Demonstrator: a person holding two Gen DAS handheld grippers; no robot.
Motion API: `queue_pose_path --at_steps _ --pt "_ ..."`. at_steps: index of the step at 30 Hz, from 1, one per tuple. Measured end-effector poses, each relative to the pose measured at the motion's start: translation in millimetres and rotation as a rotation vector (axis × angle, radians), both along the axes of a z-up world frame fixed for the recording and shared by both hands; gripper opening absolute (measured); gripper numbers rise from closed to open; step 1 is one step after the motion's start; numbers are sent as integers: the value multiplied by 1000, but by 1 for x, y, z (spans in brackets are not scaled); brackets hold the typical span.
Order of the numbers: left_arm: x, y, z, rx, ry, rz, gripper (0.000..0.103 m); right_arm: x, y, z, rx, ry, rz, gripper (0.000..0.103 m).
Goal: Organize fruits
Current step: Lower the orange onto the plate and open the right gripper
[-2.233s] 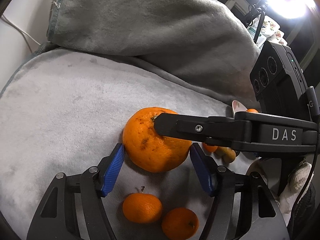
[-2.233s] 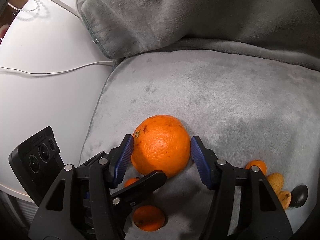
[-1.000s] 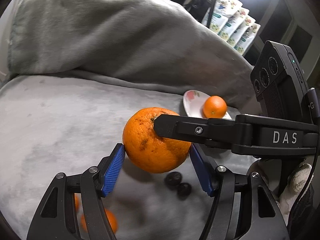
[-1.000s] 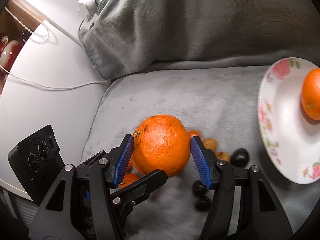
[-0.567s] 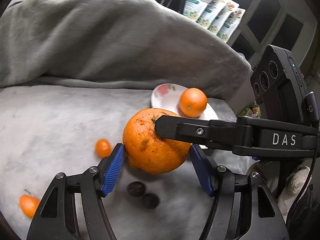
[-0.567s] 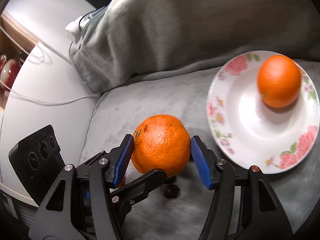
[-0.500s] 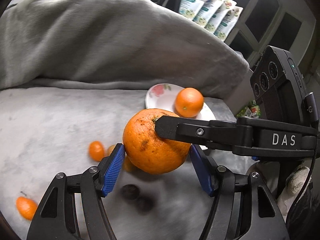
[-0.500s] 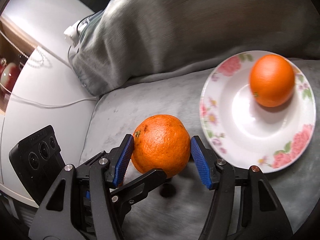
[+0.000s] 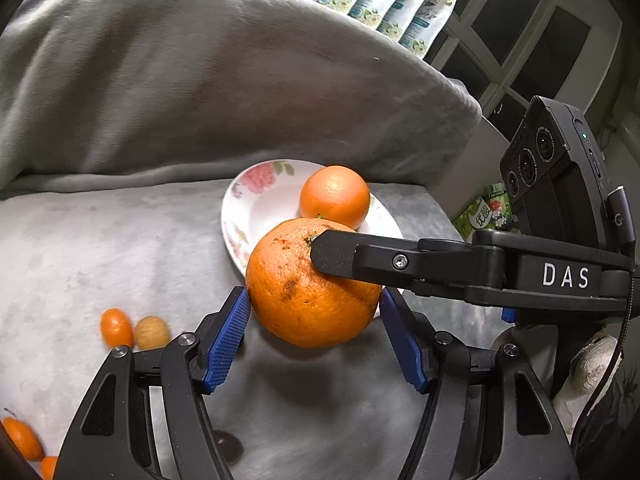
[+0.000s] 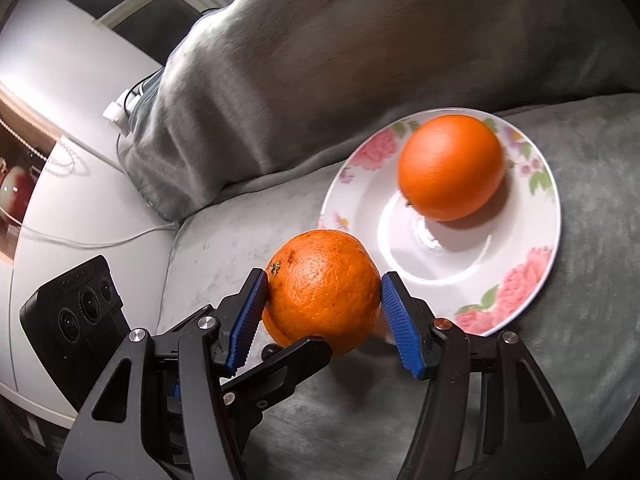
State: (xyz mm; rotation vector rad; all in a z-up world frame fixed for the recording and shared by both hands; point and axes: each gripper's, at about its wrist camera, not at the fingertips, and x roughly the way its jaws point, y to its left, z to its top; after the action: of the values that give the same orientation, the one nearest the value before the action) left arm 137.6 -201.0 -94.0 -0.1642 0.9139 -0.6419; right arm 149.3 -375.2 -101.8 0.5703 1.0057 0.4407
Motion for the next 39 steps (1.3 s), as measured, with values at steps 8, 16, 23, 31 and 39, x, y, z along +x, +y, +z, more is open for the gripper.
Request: queue_pose_path --at_steps 8,16,23,31,39 --pt "2 -10 -1 6 8 -12 66 3 -9 -3 11 7 -17 62" --pt "-4 -8 11 4 -31 -22 58 1 -26 7 26 -33 -67 62" --pt "-9 -2 13 9 -27 -18 58 -7 -36 26 -20 -101 -106 62" --pt "-16 9 19 6 -50 -6 58 -17 -39 30 -73 -134 -128 65" --pt "-21 47 40 -25 -106 57 59 -36 -25 41 -170 -230 -107 74"
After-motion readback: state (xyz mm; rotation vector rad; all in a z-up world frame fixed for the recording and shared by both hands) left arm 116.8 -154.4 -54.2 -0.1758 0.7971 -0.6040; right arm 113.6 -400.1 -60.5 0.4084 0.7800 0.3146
